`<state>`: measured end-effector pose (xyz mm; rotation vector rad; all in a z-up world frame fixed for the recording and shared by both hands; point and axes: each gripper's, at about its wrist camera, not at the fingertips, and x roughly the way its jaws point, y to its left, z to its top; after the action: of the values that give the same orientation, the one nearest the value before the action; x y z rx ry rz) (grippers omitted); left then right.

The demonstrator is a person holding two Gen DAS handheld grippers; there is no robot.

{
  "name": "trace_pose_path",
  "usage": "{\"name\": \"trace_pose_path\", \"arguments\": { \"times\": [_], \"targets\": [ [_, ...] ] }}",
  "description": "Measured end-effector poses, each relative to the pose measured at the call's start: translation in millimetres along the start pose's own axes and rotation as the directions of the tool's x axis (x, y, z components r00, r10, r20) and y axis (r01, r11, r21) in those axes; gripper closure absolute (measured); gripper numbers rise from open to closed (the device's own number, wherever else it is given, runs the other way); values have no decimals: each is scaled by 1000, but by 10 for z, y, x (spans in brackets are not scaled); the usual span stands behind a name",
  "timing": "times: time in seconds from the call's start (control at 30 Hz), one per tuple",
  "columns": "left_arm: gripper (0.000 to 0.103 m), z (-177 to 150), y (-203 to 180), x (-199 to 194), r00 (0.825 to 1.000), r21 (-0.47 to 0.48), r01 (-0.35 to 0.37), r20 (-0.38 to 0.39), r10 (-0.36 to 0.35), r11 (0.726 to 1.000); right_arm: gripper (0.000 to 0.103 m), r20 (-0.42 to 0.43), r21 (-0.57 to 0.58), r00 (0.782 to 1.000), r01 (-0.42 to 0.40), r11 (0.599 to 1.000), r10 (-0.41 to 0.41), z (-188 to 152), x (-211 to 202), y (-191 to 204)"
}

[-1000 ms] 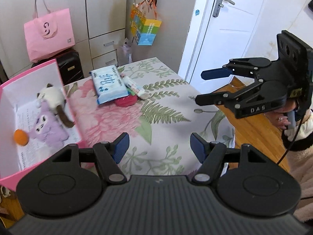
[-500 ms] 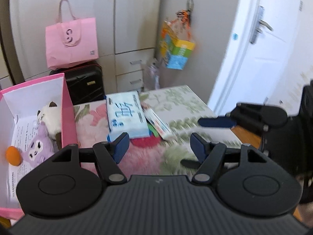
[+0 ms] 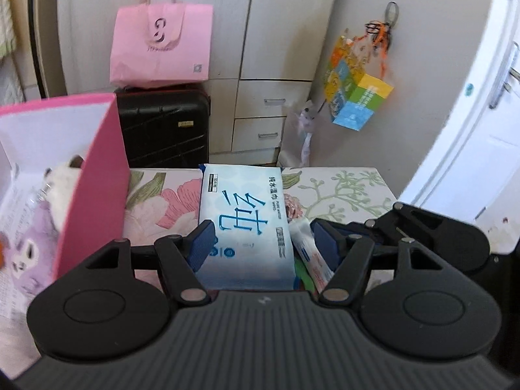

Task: Organize soft objects
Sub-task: 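Lift the wipes pack off the bed with the left gripper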

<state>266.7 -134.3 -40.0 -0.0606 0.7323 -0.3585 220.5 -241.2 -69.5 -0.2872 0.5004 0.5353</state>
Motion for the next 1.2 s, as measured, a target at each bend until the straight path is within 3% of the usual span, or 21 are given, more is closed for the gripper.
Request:
{"name": "trace_pose_path", "arguments": {
  "times": [0.2, 0.43, 0.57, 0.77, 0.97, 1.03, 1.13, 1.2],
  "targets": [
    [37, 10, 82, 167, 998, -54, -62, 20, 63, 997, 32, -8, 6, 1000, -18, 1000, 18, -24, 131, -64],
    [35, -22, 152, 273, 999, -88, -53, 0, 53, 995, 32, 1, -5, 1000, -23, 1000, 23, -49, 143, -10],
    [25, -34, 208, 302, 999, -135, -26, -22, 23, 991, 32, 2, -11, 1000, -31, 999, 31, -64, 141, 19],
    [27, -65, 241, 316, 999, -151, -27, -33, 23, 988, 35, 9, 7, 1000, -18, 1000, 18, -66, 190, 12],
    [39, -133, 324, 270, 999, -184, -4, -46, -5, 983, 49, 15, 35, 1000, -18, 999, 18, -88, 167, 47],
    [40, -155, 335, 234, 999, -188, -3, -41, -5, 982, 62, 10, 36, 1000, -23, 999, 23, -99, 160, 86],
    [40, -175, 356, 185, 999, -199, 11, -39, -19, 980, 67, 10, 24, 1000, -8, 1000, 8, -86, 138, 142],
    [40, -180, 356, 150, 999, -194, 11, -41, -20, 981, 77, 19, 23, 1000, -3, 1000, 3, -74, 93, 191]
  ]
}}
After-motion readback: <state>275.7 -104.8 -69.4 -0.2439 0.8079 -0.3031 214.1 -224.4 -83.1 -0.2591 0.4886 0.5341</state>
